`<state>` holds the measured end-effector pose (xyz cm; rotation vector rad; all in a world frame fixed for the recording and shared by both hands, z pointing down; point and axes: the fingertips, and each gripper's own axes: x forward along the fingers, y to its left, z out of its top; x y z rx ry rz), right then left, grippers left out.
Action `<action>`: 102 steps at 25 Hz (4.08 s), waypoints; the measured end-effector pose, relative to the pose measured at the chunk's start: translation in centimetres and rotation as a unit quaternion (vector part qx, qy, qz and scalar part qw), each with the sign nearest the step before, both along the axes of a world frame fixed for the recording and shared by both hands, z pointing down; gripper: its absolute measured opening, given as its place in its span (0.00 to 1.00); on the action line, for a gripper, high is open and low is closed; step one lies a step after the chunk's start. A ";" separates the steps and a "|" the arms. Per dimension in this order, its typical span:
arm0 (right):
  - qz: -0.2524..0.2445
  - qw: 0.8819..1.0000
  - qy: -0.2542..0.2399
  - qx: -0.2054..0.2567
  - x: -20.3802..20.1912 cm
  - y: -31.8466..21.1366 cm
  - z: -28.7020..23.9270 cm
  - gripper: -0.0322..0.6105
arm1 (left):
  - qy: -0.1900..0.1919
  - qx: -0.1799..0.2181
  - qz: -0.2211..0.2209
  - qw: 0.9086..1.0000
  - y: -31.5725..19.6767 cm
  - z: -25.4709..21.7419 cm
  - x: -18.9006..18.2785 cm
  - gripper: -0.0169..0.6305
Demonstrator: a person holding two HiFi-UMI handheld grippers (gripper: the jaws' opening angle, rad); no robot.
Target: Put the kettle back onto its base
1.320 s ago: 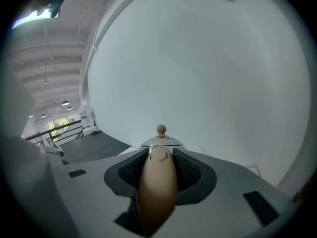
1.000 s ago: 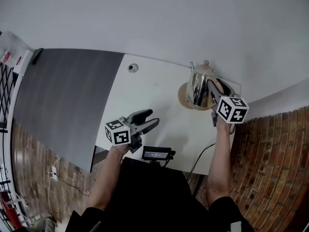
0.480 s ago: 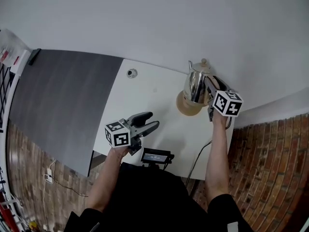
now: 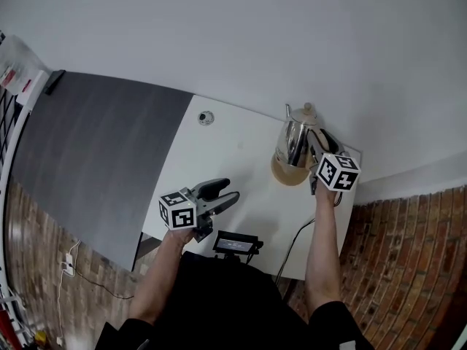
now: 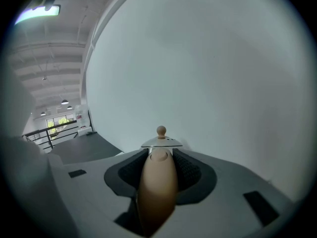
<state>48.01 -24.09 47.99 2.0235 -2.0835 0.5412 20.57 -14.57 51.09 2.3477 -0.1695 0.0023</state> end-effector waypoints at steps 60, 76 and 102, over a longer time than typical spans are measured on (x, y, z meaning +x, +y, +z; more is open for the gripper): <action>0.066 0.997 0.026 0.021 -3.1 10.9 5.1 0.29 | -0.005 -0.014 0.020 1.000 1.1 0.9 -0.1 0.46; 0.127 0.991 0.012 -0.033 -4.8 11.2 6.0 0.29 | -0.003 -0.016 0.027 1.000 1.5 1.0 -0.1 0.46; 0.050 0.990 -0.062 -0.112 -9.9 14.5 9.1 0.26 | -0.008 -0.025 0.021 0.999 2.1 1.7 -0.8 0.46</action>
